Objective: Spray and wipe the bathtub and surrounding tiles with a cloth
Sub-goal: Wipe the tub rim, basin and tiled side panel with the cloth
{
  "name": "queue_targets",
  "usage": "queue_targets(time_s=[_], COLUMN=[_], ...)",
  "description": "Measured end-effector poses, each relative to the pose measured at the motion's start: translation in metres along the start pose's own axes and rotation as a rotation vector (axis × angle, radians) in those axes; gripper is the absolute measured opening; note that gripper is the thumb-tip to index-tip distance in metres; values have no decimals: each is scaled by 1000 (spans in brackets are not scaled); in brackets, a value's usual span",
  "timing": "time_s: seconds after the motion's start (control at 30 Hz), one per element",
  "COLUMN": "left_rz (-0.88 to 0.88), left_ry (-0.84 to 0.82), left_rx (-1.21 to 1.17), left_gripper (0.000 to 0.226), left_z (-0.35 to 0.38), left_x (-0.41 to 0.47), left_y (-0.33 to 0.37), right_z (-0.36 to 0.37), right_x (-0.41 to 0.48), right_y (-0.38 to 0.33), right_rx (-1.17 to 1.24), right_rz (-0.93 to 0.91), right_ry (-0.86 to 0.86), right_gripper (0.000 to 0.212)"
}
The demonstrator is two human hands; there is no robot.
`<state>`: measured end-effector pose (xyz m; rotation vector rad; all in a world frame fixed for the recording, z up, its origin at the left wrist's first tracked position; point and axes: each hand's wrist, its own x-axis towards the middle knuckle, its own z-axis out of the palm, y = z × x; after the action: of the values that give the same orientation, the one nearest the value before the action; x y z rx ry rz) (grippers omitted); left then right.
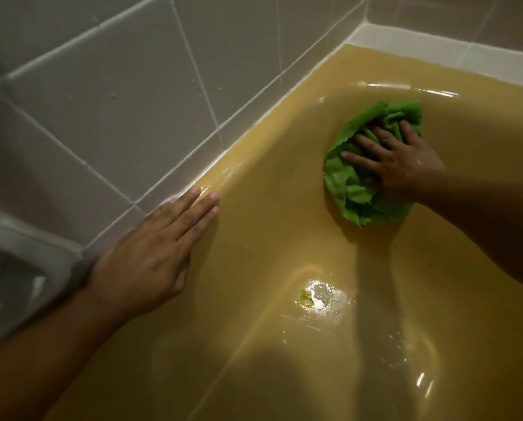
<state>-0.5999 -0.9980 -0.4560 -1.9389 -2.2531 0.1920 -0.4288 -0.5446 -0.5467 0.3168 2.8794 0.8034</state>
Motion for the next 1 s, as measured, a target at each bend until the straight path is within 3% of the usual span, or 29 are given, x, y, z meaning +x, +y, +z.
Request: queue_targets(time_s=[0.23, 0.33, 0.47, 0.6, 0.77, 0.9, 1.0], left_rz=[-13, -45, -85, -383, -504, -563, -639], left_ry=[25, 20, 57, 157, 71, -164, -327], left_rx=[10, 31, 122, 139, -403, -556, -663], left_gripper=[72, 65, 59, 65, 79, 69, 66], left_z=[4, 8, 17, 32, 91, 115, 124], left_x=[-2, 2, 3, 11, 42, 55, 65], left_y=[0, 0, 8, 63, 189, 252, 276], right_z=[-2, 5, 23, 28, 15, 7, 0], right_x=[-36, -48, -60, -64, -67, -64, -56], right_y=[2, 1, -1, 7, 22, 43, 52], right_rx=[-217, -223, -234, -174, -180, -187, -253], right_rz=[-85, -94, -117, -236, -482, -601, -586], right_ry=[-102, -95, -80, -21, 54, 113, 206], right_gripper=[75, 85, 80, 85, 108, 122, 116])
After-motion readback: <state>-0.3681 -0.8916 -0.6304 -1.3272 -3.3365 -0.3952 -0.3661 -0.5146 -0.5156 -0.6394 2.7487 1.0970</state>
